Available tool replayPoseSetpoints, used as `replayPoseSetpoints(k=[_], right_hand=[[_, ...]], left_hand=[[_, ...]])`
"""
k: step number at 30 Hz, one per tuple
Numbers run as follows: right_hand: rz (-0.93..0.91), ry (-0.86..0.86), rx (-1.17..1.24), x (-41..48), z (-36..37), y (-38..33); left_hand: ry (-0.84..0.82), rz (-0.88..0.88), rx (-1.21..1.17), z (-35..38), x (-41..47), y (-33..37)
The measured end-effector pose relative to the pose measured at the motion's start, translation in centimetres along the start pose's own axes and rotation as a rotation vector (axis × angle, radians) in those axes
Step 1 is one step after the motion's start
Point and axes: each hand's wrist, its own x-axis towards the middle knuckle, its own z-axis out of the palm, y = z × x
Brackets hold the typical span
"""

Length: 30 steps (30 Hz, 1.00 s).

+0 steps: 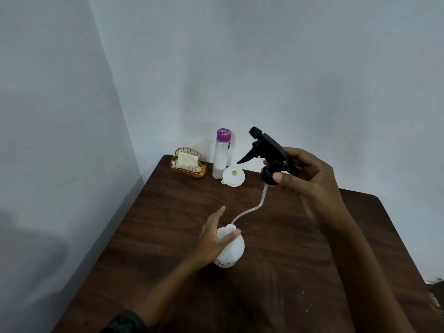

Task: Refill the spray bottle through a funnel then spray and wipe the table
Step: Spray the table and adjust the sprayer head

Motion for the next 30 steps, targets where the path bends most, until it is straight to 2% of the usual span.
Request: replayPoseSetpoints(k=[2, 4, 6, 9, 11, 20, 27, 30], right_hand=[[-0.013, -0.022, -0.008, 0.1, 0.2, -0.2], [-0.026, -0.034, -0.009, 0.2, 0.3, -0.3], [-0.039, -0.046, -0.014, 0.2, 0.3, -0.6], [-0.057, -0.073, -0.020, 0.4, 0.3, -0.8], [-0.058, -0.069, -0.023, 0.4, 0.2, -0.9], [-0.078, -0.075, -0.008, 0.1, 0.1, -1.5], [-0.108, -0.052, -0.077, 0.3, 0.1, -1.2], [-0.141, 0.009, -0.049, 0.5, -0.1, -1.7]], left_hand=[[0.070, 0.116, -0.025, -1.0, 0.7, 2.2], [0.074, 0.197, 0.066, -2.1, 1.3, 4.1], [0.021, 0.214, 0.132, -2.9, 1.8, 4.9], [-0.148, 0.190, 0.142, -3.9, 2.0, 4.7], [-0.182, 0.195, 0.143, -4.1, 2.0, 4.6], [0.039, 0.274, 0.132, -3.9, 1.7, 4.5], [0.091, 0.282, 0.158, -3.7, 1.8, 4.9], [0.120, 0.284, 0.184, -4.0, 2.0, 5.6]])
